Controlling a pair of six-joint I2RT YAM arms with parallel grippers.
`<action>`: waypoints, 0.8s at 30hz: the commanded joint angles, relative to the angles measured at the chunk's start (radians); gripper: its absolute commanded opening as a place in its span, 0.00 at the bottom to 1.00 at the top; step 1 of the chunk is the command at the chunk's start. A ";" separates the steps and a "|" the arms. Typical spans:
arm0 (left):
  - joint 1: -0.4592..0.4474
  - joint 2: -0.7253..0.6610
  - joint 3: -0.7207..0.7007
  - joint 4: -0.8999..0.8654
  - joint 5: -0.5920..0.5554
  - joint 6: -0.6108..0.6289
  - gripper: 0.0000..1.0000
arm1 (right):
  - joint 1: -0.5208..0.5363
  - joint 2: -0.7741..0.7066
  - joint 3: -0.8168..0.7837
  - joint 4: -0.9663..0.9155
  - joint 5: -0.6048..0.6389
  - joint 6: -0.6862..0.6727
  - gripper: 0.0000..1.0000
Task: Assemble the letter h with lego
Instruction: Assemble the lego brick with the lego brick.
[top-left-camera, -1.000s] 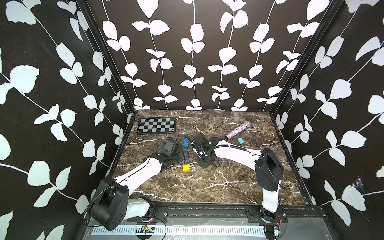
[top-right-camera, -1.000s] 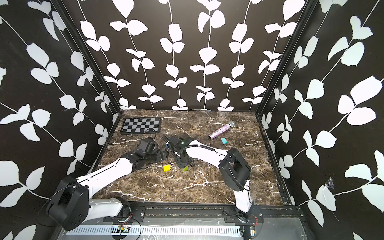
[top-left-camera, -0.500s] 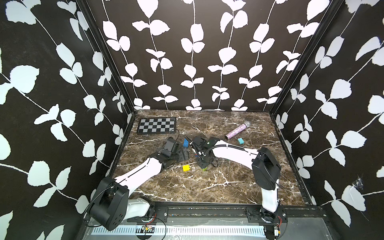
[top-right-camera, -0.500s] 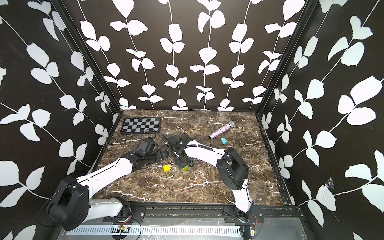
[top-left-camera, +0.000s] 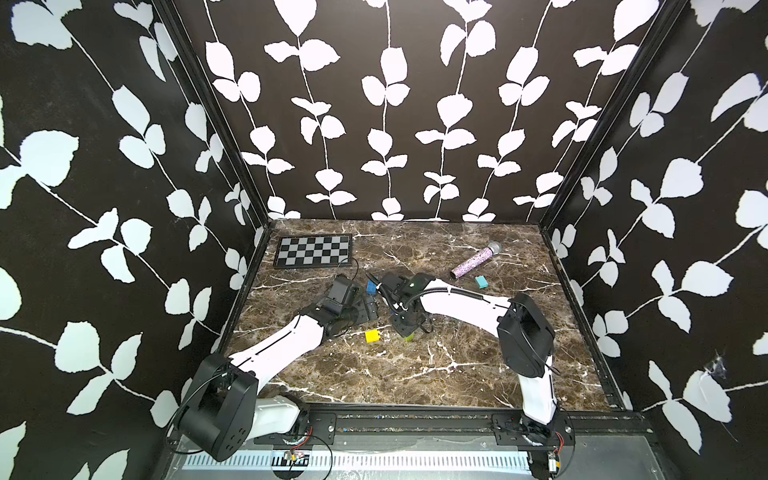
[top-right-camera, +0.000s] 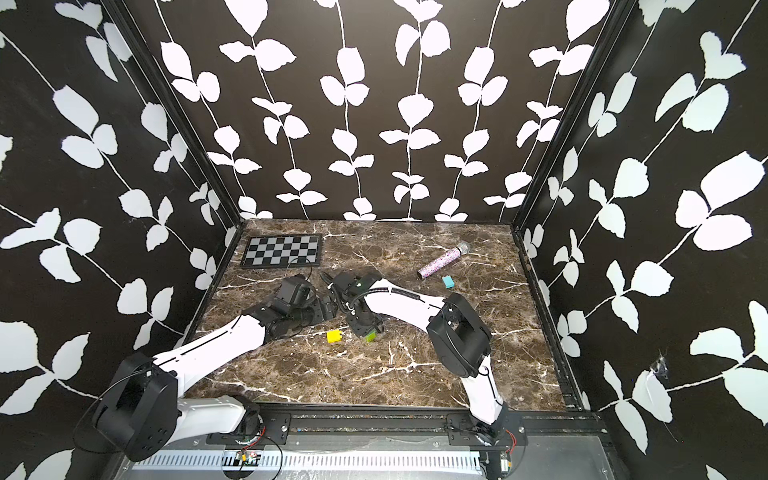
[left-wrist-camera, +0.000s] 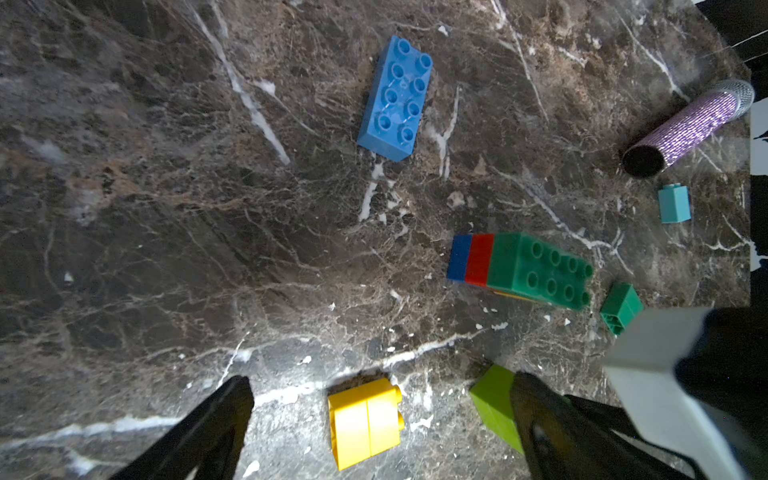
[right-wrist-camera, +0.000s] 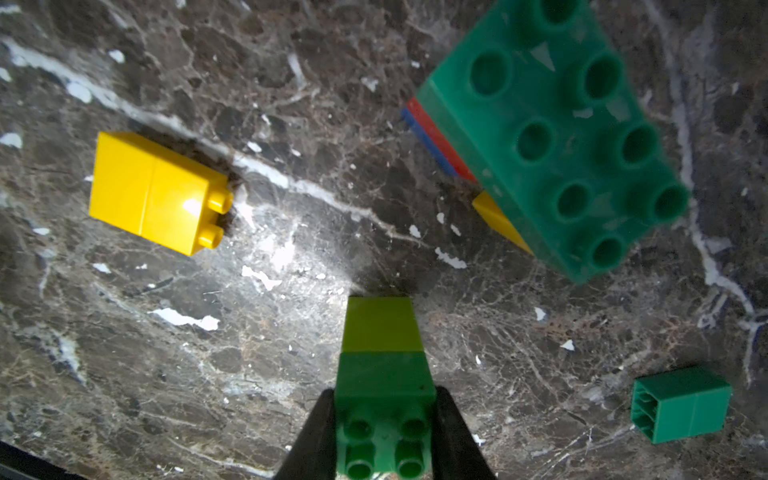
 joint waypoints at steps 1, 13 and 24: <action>0.002 -0.016 -0.013 -0.004 -0.008 0.000 0.99 | 0.014 0.063 -0.030 -0.063 0.068 0.002 0.10; 0.003 -0.033 -0.019 -0.001 -0.008 0.000 0.99 | 0.016 0.000 -0.181 0.112 0.030 0.056 0.17; 0.002 -0.101 -0.049 0.010 -0.050 -0.001 0.99 | 0.016 -0.041 -0.174 0.105 0.007 0.105 0.56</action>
